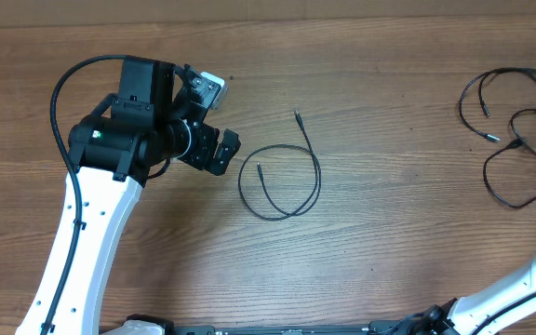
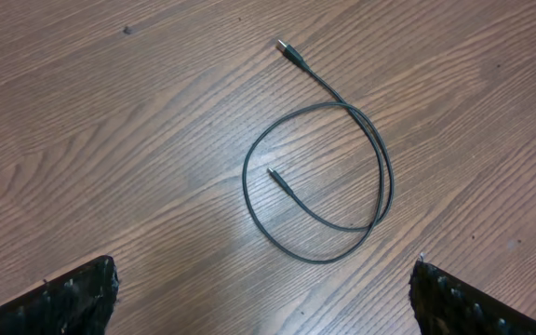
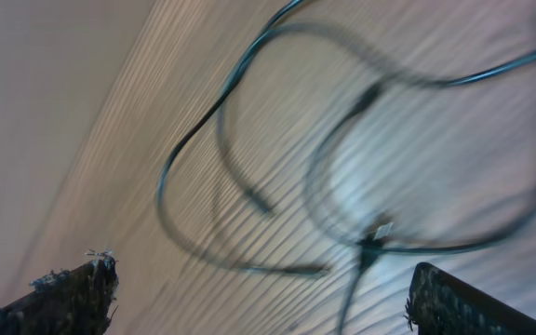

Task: Untangle cables
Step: 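Release the cable with the right gripper onto the right-side pile, then move the right gripper back left toward the short black cable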

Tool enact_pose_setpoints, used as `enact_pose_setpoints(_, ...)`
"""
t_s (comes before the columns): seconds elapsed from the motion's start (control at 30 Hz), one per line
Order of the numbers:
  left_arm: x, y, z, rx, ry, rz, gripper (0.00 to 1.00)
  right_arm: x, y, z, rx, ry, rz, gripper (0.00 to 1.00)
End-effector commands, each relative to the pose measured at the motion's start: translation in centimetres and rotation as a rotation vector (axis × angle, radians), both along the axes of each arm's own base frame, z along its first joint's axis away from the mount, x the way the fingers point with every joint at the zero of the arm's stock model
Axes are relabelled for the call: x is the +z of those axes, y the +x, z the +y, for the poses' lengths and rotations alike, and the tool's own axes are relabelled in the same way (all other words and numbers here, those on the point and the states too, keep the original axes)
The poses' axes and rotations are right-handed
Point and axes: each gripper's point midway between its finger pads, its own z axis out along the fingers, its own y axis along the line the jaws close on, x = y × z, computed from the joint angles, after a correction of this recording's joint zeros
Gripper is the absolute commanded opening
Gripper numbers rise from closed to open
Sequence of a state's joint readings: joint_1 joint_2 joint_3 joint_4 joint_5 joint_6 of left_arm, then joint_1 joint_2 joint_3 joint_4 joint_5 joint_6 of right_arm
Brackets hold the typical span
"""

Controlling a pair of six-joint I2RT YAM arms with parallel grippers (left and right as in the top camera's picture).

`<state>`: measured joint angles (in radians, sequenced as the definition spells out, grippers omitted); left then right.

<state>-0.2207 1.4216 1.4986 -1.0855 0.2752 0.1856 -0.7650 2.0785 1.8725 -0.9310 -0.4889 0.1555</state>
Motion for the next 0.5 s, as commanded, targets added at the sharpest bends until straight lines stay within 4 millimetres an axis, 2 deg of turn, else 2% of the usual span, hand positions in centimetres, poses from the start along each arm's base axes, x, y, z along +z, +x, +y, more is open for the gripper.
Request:
enact_pose_setpoints(0.0, 0.1, 0.2, 0.0, 0.011, 0.0, 0.001, 1.0, 3.9, 1.8, 5.4, 0.206, -0.076, -0.075, 1.0)
enact_pose_setpoints(0.1, 0.1, 0.2, 0.0, 0.011, 0.0, 0.001, 1.0, 4.0, 2.5, 9.1, 0.312, -0.08, -0.06, 1.0)
enact_pose_setpoints(0.2, 0.1, 0.2, 0.0, 0.011, 0.0, 0.001, 1.0, 3.0, 2.9, 12.7, 0.393, -0.083, 0.004, 1.0)
enact_pose_setpoints(0.23, 0.1, 0.2, 0.0, 0.011, 0.0, 0.001, 0.99, 2.3, 3.0, 14.7, 0.429, -0.096, 0.049, 1.0)
enact_pose_setpoints(0.27, 0.1, 0.2, 0.0, 0.011, 0.0, 0.001, 1.0, 2.0, 3.1, 15.8, 0.451, -0.107, 0.072, 1.0)
enact_pose_setpoints(0.37, 0.1, 0.2, 0.0, 0.011, 0.0, 0.001, 1.0, 1.5, 3.3, 19.2, 0.52, -0.127, 0.118, 1.0)
enact_pose_setpoints(0.47, 0.1, 0.2, 0.0, 0.011, 0.0, 0.001, 1.0, 1.0, 3.3, 23.6, 0.612, -0.122, 0.152, 1.0)
